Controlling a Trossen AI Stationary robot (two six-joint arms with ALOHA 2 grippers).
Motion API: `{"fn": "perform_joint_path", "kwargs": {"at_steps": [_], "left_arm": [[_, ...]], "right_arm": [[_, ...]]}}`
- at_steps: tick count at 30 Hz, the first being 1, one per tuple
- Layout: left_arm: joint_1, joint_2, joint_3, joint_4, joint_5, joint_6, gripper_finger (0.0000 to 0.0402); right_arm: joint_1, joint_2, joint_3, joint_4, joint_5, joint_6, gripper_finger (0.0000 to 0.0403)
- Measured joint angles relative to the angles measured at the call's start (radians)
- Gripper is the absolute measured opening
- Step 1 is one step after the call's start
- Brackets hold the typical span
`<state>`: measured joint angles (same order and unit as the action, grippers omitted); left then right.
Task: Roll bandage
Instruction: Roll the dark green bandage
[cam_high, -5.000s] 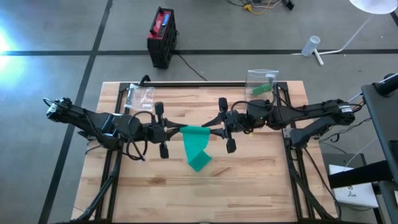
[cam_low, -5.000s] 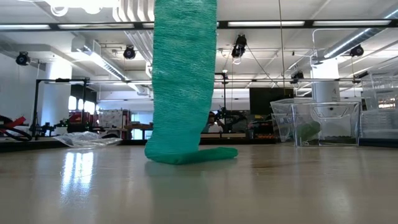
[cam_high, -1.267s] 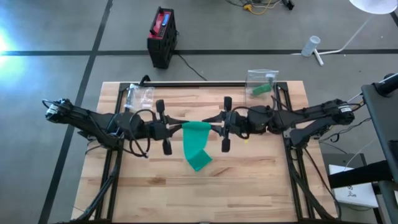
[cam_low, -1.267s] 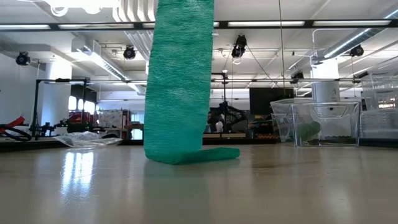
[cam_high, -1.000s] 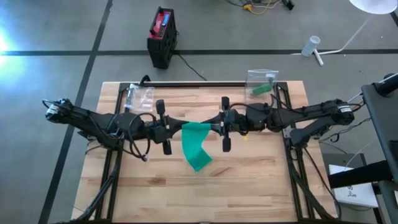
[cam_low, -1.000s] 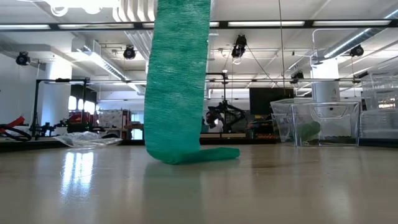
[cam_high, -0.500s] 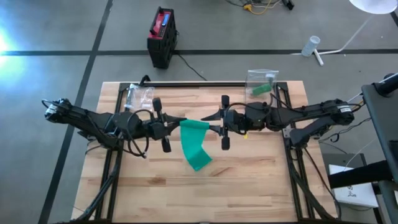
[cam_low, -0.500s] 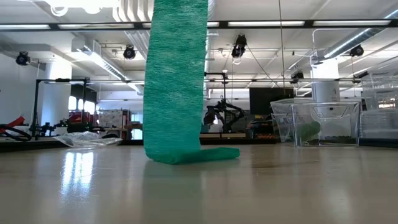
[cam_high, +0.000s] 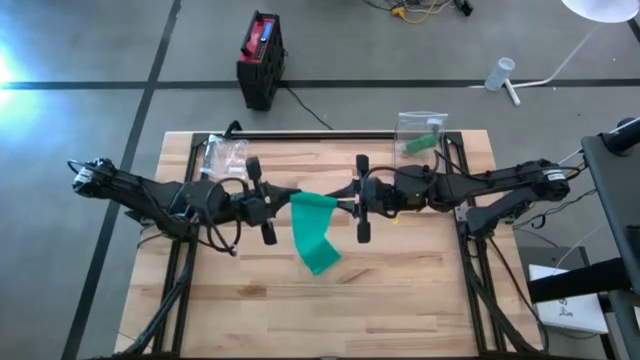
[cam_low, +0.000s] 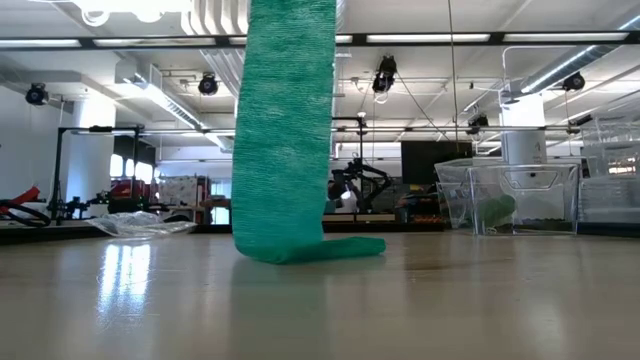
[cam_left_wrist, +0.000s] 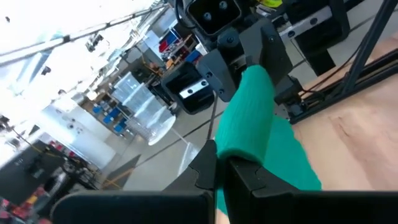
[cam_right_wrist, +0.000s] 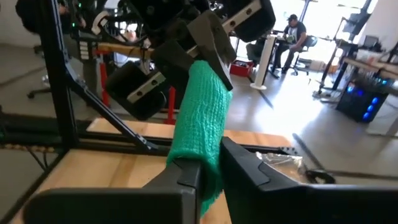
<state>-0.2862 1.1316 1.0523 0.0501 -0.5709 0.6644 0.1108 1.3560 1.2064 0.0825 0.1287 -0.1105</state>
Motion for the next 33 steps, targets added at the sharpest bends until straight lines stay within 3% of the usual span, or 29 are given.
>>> {"fn": "perform_joint_path", "kwargs": {"at_steps": [4,12,21,24,29,33], "left_arm": [[0.000,-0.001,0.000,-0.020,0.001,-0.097,0.0008],[0.001,-0.030,0.001,-0.076,0.026,-0.286,0.0064],[0.079,-0.024,0.001,-0.085,0.319,-0.509,0.0133],[0.108,-0.019,0.001,-0.087,0.362,-0.553,0.0147],[0.124,-0.018,0.001,-0.092,0.380,-0.554,0.0151],[0.124,-0.018,0.001,-0.092,0.380,-0.536,0.0111]], "right_arm": [[0.000,-0.001,0.000,-0.002,0.001,-0.090,0.0007],[0.000,-0.004,0.000,-0.005,0.001,-0.255,0.0003],[0.002,-0.004,0.000,-0.007,-0.004,-0.479,0.0003],[0.001,-0.005,0.000,-0.006,0.002,-0.536,0.0003],[0.000,-0.005,0.000,-0.003,0.005,-0.551,0.0003],[0.000,-0.005,0.000,-0.007,0.006,-0.511,0.0004]]}}
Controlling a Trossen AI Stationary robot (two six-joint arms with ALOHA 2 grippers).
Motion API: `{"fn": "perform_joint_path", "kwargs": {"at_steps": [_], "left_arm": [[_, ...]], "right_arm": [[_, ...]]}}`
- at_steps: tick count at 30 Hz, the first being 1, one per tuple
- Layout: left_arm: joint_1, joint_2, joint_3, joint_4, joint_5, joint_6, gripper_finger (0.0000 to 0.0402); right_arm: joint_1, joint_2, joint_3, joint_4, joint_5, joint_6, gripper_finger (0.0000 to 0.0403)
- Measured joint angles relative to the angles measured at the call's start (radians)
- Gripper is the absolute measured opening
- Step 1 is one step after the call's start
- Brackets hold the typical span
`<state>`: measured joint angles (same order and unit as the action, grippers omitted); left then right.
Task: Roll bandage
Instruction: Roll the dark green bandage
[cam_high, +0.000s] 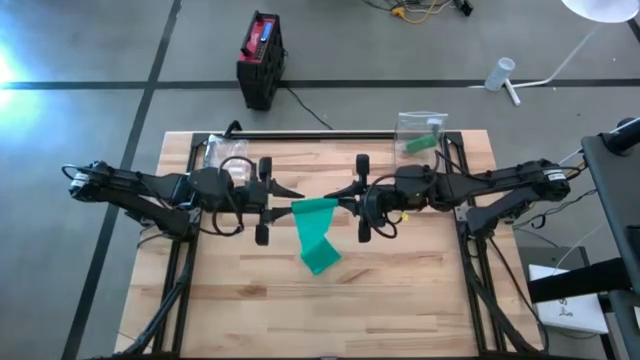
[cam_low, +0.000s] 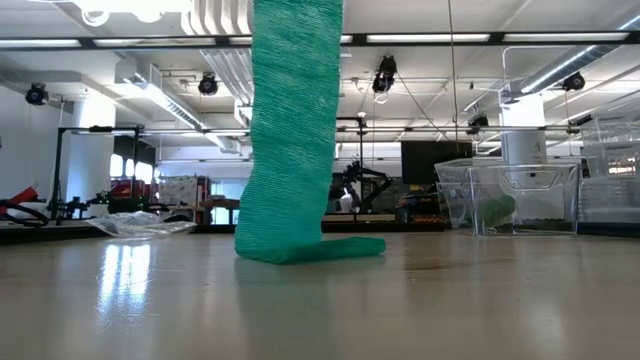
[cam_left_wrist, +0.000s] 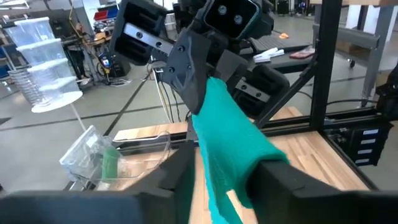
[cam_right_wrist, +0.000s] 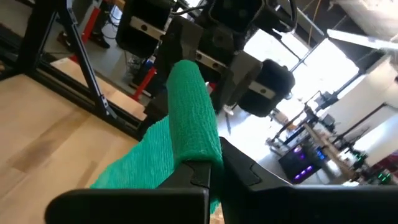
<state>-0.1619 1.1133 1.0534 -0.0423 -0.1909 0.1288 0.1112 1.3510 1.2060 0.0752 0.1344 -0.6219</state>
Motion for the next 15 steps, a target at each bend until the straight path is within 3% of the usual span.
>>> {"fn": "perform_joint_path", "kwargs": {"at_steps": [5,10,15], "left_arm": [[0.000,-0.002,0.000,-0.020,-0.001,0.058,0.0015],[-0.002,-0.008,0.000,-0.018,-0.001,0.168,0.0008],[-0.003,-0.010,-0.001,-0.003,0.000,0.203,0.0005]], "right_arm": [[0.000,0.000,0.000,-0.014,-0.002,0.176,0.0020],[-0.005,-0.001,0.003,-0.029,-0.031,0.420,0.0047],[-0.005,-0.002,0.003,-0.034,-0.115,0.454,0.0077]]}}
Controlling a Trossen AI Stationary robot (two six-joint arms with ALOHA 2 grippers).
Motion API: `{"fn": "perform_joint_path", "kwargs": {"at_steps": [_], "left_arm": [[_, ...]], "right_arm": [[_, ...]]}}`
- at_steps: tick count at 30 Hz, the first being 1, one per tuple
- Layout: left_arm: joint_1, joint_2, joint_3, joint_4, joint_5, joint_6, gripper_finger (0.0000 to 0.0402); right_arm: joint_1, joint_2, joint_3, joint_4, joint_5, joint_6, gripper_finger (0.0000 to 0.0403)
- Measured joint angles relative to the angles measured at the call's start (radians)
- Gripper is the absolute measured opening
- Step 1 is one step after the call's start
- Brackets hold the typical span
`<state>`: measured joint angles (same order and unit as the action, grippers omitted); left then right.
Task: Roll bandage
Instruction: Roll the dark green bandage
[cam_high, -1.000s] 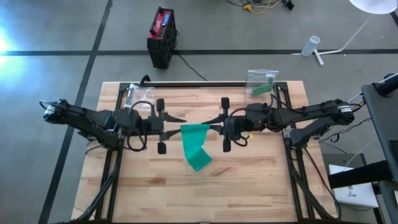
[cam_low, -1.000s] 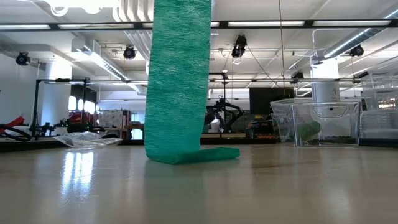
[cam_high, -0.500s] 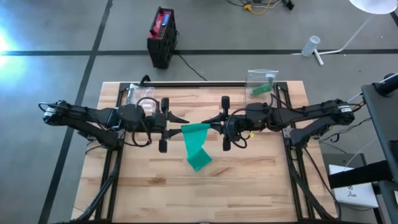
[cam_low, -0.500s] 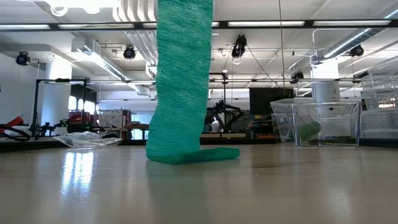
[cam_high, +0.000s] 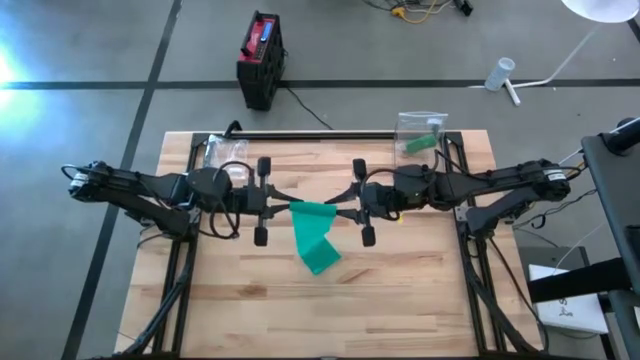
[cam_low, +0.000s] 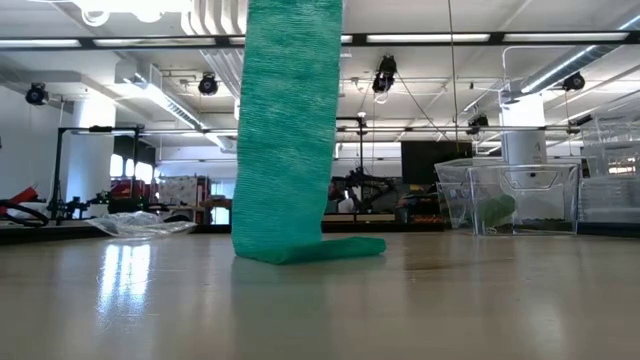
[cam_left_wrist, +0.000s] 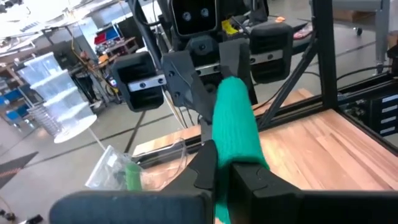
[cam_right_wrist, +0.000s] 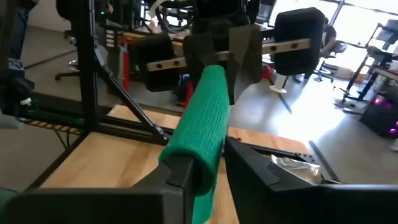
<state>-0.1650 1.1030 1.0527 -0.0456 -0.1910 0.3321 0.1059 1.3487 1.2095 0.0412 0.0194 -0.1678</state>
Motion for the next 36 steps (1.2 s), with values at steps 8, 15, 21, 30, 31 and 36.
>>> {"fn": "perform_joint_path", "kwargs": {"at_steps": [8,15,21,30,31,36], "left_arm": [[0.000,-0.010,0.000,0.003,-0.001,-0.014,0.0002],[0.000,-0.014,0.000,0.006,-0.002,-0.036,0.0001],[0.000,-0.014,0.000,0.012,-0.004,-0.116,0.0001],[0.000,-0.006,0.000,0.019,-0.002,-0.265,0.0000],[0.000,-0.002,0.000,0.019,-0.003,-0.274,0.0000],[0.000,0.011,0.000,0.015,-0.003,-0.334,0.0000]], "right_arm": [[-0.001,-0.001,0.002,-0.006,-0.001,0.003,0.0095],[-0.002,-0.009,0.003,-0.007,0.000,-0.064,0.0105],[0.004,-0.023,0.003,-0.009,0.007,-0.169,0.0096],[0.058,-0.050,0.003,-0.011,0.081,-0.410,0.0077],[0.062,-0.046,0.003,-0.008,0.097,-0.436,0.0077],[0.080,-0.025,0.003,-0.007,0.160,-0.527,0.0070]]}}
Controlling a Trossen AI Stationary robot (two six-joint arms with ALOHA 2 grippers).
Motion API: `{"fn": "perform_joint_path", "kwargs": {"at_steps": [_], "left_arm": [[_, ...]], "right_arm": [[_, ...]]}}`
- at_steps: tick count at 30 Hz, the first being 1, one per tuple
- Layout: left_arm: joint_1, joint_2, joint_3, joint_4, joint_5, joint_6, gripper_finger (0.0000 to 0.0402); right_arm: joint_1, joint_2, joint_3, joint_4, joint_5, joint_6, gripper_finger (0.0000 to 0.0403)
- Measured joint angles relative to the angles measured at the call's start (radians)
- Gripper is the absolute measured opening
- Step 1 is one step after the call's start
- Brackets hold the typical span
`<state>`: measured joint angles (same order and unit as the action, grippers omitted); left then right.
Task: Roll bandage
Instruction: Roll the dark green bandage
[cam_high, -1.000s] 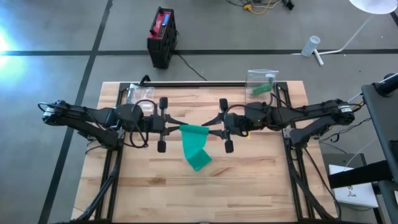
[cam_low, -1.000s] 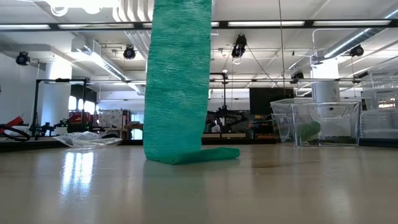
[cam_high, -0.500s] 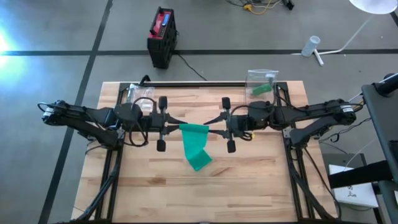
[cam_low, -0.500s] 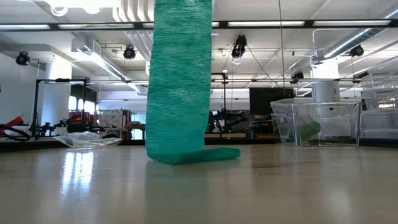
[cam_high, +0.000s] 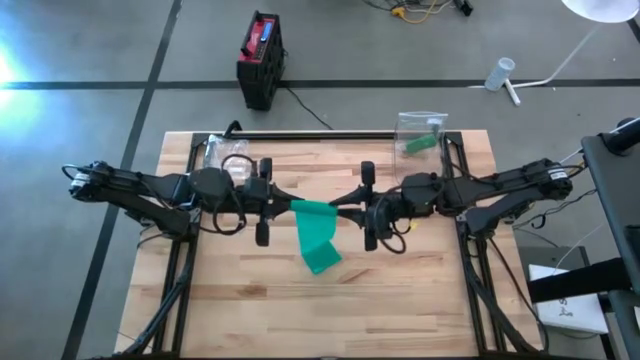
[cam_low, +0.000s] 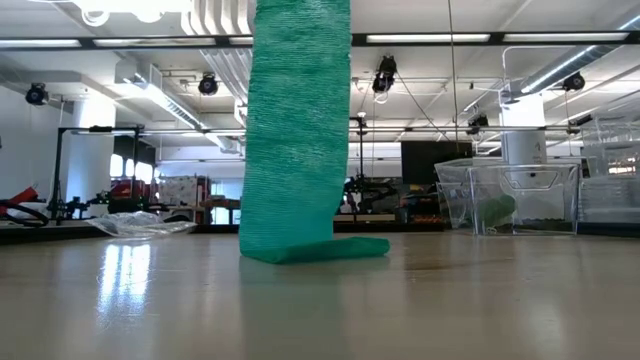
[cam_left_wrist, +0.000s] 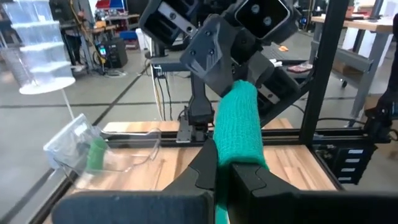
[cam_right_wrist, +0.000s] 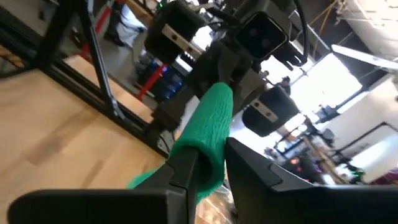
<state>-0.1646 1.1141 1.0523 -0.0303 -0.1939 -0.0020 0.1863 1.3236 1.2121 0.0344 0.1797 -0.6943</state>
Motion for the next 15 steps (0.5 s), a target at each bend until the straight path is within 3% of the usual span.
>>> {"fn": "perform_joint_path", "kwargs": {"at_steps": [7,15], "left_arm": [[0.003,-0.006,0.000,-0.002,0.000,-0.051,0.0000],[0.002,0.004,0.000,-0.003,0.003,-0.076,0.0000]], "right_arm": [[0.055,0.000,0.000,0.001,0.141,-0.119,0.0070],[0.092,0.013,0.000,0.004,0.149,-0.197,0.0098]]}}
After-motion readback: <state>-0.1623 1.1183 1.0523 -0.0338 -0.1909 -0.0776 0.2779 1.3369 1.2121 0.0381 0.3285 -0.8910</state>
